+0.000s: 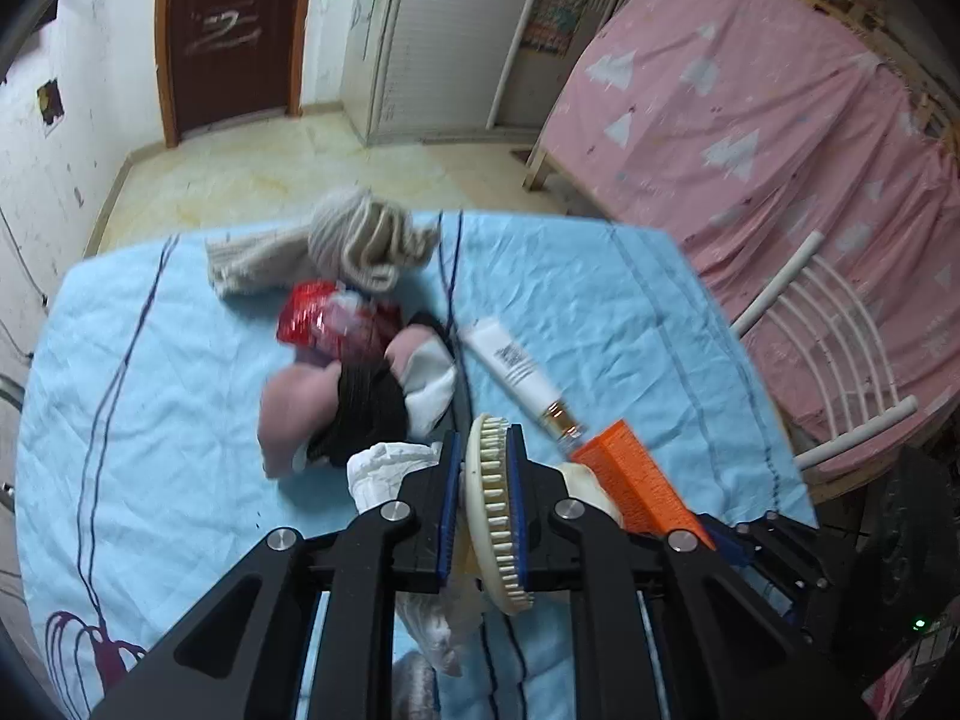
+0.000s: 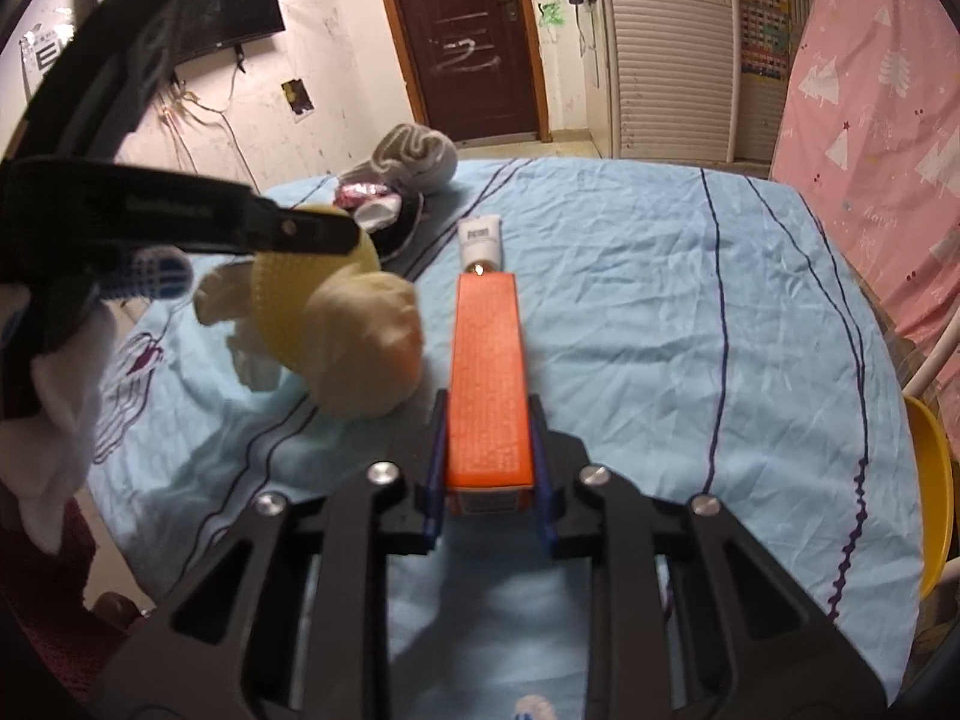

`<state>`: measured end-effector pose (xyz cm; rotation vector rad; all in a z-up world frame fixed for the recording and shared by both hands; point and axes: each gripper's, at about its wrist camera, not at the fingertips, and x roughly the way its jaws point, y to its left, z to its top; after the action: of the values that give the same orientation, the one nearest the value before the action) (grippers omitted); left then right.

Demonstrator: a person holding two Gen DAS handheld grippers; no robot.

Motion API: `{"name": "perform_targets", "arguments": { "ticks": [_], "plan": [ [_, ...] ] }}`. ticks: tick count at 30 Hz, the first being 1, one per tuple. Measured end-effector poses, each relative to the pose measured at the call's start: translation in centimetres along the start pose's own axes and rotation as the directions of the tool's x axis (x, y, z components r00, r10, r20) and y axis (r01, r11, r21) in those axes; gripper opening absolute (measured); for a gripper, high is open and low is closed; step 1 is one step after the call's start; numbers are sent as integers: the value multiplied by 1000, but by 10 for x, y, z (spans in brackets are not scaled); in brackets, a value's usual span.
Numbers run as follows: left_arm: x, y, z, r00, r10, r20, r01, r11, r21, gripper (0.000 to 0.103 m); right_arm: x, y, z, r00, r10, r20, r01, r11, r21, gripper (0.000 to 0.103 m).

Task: Collect trash
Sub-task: 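Open the left tool to drop the brush and grasp the white crumpled tissue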

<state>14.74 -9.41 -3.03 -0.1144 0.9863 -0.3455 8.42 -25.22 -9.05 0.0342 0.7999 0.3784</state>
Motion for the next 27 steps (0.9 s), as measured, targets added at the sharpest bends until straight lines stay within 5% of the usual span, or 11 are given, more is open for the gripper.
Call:
{"name": "perform_targets", "arguments": {
  "ticks": [12,27],
  "plan": [
    [-38,-36,7,995,-55,88,50,997,58,5,-19,-23,2,998,-3,57,0,999,51,22],
    [5,-71,8,995,-98,-19,99,992,84,5,-37,-68,-8,995,-34,89,21,990,139,22]
  ]
}}
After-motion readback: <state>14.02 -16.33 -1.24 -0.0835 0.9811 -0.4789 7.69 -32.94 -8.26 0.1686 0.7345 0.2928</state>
